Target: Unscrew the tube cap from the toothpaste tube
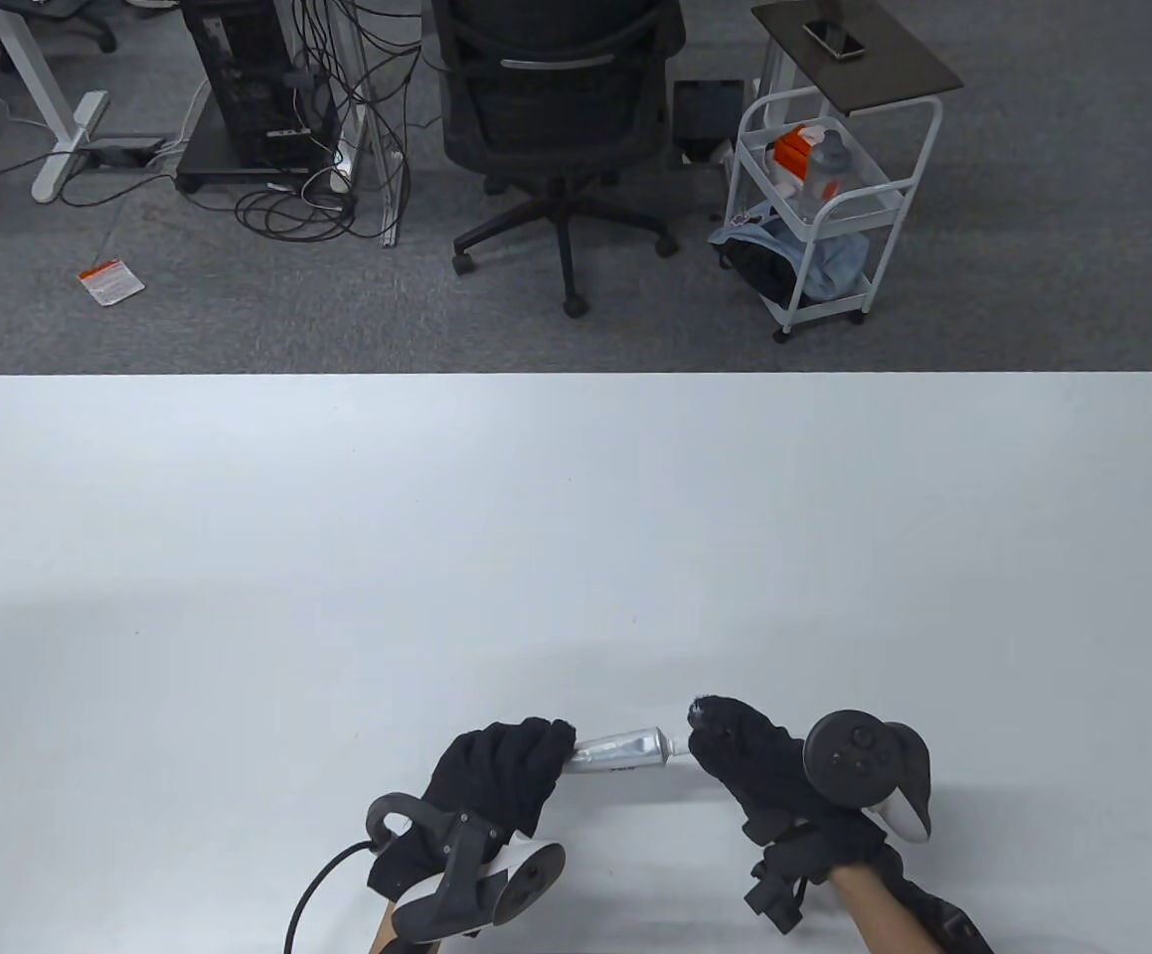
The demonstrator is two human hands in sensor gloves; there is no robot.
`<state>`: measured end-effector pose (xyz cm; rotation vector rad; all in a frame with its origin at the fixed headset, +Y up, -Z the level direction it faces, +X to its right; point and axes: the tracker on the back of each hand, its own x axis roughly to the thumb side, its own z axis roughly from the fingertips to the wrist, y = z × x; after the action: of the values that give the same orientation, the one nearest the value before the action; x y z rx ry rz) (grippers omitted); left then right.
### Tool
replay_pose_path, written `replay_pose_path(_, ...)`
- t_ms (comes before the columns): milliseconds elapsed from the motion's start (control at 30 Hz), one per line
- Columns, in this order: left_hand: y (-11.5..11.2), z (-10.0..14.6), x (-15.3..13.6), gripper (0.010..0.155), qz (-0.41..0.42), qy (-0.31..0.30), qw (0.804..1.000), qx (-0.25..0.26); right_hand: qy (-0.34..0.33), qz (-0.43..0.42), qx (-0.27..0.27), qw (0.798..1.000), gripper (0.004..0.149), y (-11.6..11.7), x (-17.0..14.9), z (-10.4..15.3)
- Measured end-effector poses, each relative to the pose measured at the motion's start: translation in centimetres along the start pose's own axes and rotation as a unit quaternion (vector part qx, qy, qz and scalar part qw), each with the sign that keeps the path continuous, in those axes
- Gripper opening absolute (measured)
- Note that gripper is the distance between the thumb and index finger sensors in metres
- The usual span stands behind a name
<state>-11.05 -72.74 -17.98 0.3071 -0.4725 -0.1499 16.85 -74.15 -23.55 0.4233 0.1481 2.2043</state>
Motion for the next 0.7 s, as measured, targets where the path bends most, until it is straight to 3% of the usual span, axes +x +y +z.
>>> replay_pose_path(167, 0.0, 0.0, 0.2, 0.049, 0.006, -0.006, 1.0, 0.0, 0.004, -0.017, 0.019, 1.0, 0.048, 0.2, -0.1, -0.3)
replay_pose_path(300, 0.0, 0.0, 0.2, 0.049, 0.01, -0.007, 1.0, 0.001, -0.021, -0.017, 0.007, 1.0, 0.045, 0.1, 0.3, -0.2)
replay_pose_path(500, 0.0, 0.0, 0.1, 0.049, 0.007, -0.005, 1.0, 0.003, -0.067, 0.002, -0.005, 0.998, 0.047, -0.1, 0.9, 0.0)
replay_pose_path(533, 0.0, 0.0, 0.1, 0.049, 0.007, -0.004, 1.0, 0.003, -0.068, 0.002, -0.003, 0.998, 0.053, 0.0, 0.9, 0.0)
replay_pose_path(633, 0.0, 0.1, 0.1, 0.05, 0.008, -0.004, 1.0, 0.006, -0.036, 0.003, -0.007, 0.999, 0.065, 0.1, 0.4, 0.1)
replay_pose_path(700, 0.0, 0.1, 0.1, 0.049, 0.007, -0.003, 1.0, 0.007, -0.018, -0.007, -0.003, 1.0, 0.06, 0.1, 0.0, -0.1)
